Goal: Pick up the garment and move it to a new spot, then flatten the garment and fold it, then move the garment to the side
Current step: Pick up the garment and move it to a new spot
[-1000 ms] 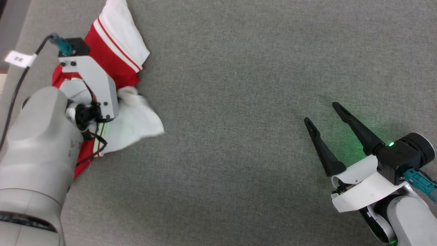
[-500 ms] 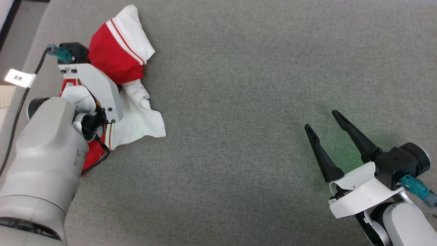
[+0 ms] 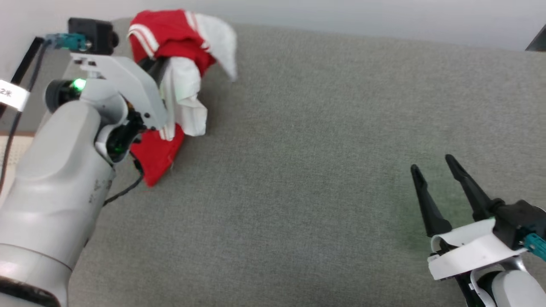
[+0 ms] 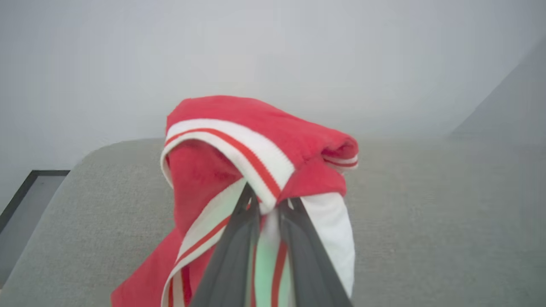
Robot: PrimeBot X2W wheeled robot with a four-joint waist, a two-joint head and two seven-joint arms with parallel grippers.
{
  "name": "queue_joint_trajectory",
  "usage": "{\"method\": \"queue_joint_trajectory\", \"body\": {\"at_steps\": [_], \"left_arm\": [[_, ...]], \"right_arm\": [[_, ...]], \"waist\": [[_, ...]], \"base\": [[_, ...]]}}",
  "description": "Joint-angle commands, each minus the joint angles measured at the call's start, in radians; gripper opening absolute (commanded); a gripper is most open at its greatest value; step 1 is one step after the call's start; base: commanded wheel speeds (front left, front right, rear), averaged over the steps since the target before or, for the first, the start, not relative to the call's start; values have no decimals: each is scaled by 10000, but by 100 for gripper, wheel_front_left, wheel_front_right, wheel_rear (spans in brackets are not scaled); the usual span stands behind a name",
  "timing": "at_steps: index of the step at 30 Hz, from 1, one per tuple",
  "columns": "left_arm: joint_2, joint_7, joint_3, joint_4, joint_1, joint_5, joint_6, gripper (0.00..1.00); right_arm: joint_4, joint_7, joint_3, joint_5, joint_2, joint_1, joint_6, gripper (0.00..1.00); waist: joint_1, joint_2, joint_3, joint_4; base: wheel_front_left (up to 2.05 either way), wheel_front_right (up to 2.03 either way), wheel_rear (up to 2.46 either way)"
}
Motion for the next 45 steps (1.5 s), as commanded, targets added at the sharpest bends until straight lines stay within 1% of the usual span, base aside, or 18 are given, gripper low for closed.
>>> {"method": "queue_joint_trajectory", "body": {"at_steps": [1, 4, 8, 10, 11, 14, 18, 21, 25, 28, 31, 33, 35, 38, 40, 45], "left_arm": [[96, -142, -277, -481, 101, -108, -18, 0], [244, -243, -727, -1239, 85, -237, -18, 0], [405, -89, -1365, -2230, -28, -377, -18, 0], [447, 14, -1639, -2687, -105, -434, -18, 0], [447, 14, -1639, -2687, -105, -434, -18, 0], [423, 227, -2073, -3332, -193, -481, -18, 0], [219, 479, -2591, -4156, -296, -510, -18, 0], [-92, 674, -2938, -4646, -365, -538, -18, 0], [-673, 982, -3480, -5051, -419, -563, -18, 0], [-1092, 1144, -3890, -5024, -479, -566, -18, 0], [-1422, 1216, -4289, -4568, -328, -698, -4, 0], [-1523, 1335, -4671, -4131, -232, -743, -6, 0], [-1535, 1426, -5075, -3713, -225, -803, -4, 0], [-1401, 1645, -5742, -3193, -375, -704, -4, 0], [-1360, 1790, -5997, -2994, -375, -823, -6, 0], [-1351, 2299, -6320, -2677, -375, -477, -6, 0]], "right_arm": [[24, -98, -268, -79, 100, 222, -6, 100], [25, -176, -631, -109, 240, 401, -6, 100], [10, -266, -1066, -84, 408, 612, -6, 100], [-9, -306, -1274, -89, 480, 720, -6, 100], [-9, -306, -1274, -89, 480, 720, -6, 100], [-10, -366, -1553, -81, 587, 863, -7, 100], [-7, -436, -1854, -91, 703, 1029, -7, 100], [6, -502, -2060, -47, 750, 1113, -7, 100], [13, -583, -2253, 4, 899, 1100, -7, 100], [49, -612, -2279, 4, 1003, 988, -7, 100], [125, -678, -2129, 47, 1053, 830, -7, 100], [187, -695, -2048, 68, 1089, 729, -7, 100], [248, -711, -2001, 79, 1134, 660, -7, 100], [330, -749, -1959, 61, 1163, 526, -7, 100], [381, -768, -1952, 72, 1168, 491, -7, 100], [495, -778, -1897, 117, 1190, 255, -7, 100]], "waist": [[0, 0, -331, -221], [0, 0, -503, -429], [0, 0, -692, -830], [0, 0, -748, -1058], [0, 0, -748, -1058], [0, 0, -782, -1430], [0, 0, -750, -1935], [0, 0, -674, -2302], [0, 0, -473, -2729], [0, 0, -319, -3010], [0, 0, -185, -3279], [0, 0, -87, -3422], [0, 0, -19, -3510], [0, 0, 105, -3602], [0, 0, 161, -3619], [0, 0, 389, -3594]], "base": [[0, 0, 0], [0, 0, 0], [0, 0, 0], [0, 0, 0], [0, 0, 0], [0, 0, 0], [0, 0, 0], [0, 0, 0], [0, 0, 0], [0, 0, 0], [0, 0, 0], [0, 0, 0], [0, 0, 0], [0, 0, 0], [0, 0, 0], [0, 0, 0]]}}
